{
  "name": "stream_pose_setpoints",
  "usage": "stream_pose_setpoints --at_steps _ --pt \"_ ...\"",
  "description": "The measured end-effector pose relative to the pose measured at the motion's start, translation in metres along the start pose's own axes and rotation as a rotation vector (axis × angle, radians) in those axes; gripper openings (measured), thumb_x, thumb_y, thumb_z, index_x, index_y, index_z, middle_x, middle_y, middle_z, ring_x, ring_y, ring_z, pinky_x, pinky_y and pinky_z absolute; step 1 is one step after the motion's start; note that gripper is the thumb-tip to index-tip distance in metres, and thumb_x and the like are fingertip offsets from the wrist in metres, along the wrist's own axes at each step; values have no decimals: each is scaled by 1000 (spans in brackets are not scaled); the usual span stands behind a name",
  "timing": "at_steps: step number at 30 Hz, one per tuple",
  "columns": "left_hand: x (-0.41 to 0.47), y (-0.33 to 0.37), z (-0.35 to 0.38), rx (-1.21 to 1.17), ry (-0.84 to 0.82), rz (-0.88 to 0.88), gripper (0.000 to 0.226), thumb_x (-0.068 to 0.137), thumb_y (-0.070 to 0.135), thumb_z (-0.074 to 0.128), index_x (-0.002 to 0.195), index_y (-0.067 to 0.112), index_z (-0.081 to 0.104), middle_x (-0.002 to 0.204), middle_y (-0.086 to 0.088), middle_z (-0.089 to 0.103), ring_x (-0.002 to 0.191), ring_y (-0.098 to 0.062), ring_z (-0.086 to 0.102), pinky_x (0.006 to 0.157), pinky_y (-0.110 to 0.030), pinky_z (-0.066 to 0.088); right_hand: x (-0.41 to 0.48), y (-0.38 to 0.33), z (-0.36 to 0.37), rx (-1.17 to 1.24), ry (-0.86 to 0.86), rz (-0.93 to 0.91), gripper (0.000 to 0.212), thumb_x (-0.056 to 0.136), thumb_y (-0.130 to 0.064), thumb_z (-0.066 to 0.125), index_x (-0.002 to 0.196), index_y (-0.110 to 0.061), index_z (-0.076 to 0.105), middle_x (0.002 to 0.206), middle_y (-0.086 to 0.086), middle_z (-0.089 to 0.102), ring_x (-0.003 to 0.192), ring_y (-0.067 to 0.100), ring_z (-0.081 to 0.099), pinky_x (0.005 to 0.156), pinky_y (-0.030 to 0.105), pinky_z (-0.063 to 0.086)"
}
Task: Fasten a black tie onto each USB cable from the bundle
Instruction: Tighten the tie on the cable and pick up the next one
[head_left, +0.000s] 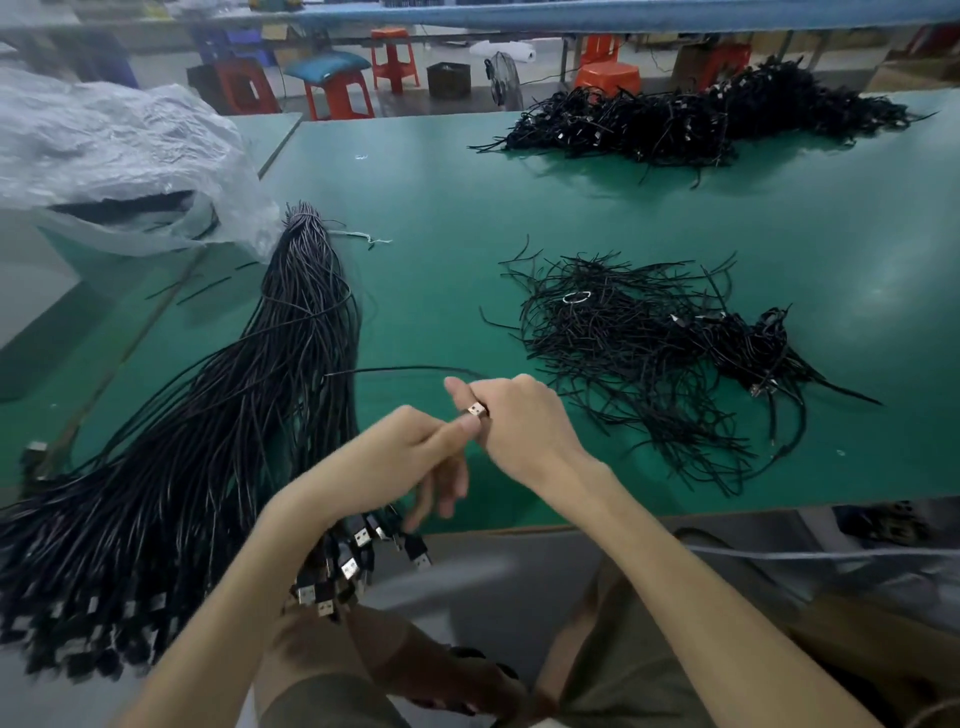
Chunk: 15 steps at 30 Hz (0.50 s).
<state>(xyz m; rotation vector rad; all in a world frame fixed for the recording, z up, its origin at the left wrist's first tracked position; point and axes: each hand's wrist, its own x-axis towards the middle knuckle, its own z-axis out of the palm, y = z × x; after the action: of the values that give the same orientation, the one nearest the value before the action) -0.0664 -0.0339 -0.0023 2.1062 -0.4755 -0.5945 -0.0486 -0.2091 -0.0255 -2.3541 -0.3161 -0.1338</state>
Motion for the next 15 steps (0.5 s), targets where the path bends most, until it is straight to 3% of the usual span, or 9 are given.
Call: stream_pose_setpoints --at_steps 2,6,8,10,11,15 --pt "5 -9 4 133 118 -34 59 105 55 36 78 22 76 73 3 77 67 -11 73 73 -28 50 2 1 -4 -60 25 -9 61 109 -45 40 55 -17 39 51 2 47 54 28 44 59 40 38" --pt "17 -27 7 -10 514 2 56 98 55 39 114 17 77 105 6 79 100 -8 74 95 -44 57 2 3 -4 93 100 -3 63 109 -39 45 52 -16 29 44 -3 29 46 17 26 55 37 26" --pt "19 -29 9 -95 592 39 57 99 51 39 127 13 71 118 1 76 113 -13 70 100 -40 56 0 -1 -1 199 114 -31 61 108 -39 47 49 -26 41 43 -5 29 45 14 27 54 36 29" --pt "19 -25 16 -352 617 76 52 103 48 39 127 13 71 120 3 75 118 -13 68 98 -26 55 -5 -10 6 252 111 -76 54 108 -39 46 56 -34 58 42 -6 34 43 15 32 51 35 30" --pt "20 -21 20 -527 606 71 52 106 48 38 125 12 72 120 3 76 118 -12 68 97 -21 54 -8 -14 11 263 108 -101 55 109 -40 46 55 -29 54 42 -7 34 42 15 33 49 34 29" --pt "29 -8 20 -1194 591 26 56 112 39 31 115 -1 69 116 -10 76 108 -16 73 97 -30 53 -15 -18 34 249 51 -130 59 108 -41 45 52 -28 35 42 -7 34 40 16 36 46 22 22"
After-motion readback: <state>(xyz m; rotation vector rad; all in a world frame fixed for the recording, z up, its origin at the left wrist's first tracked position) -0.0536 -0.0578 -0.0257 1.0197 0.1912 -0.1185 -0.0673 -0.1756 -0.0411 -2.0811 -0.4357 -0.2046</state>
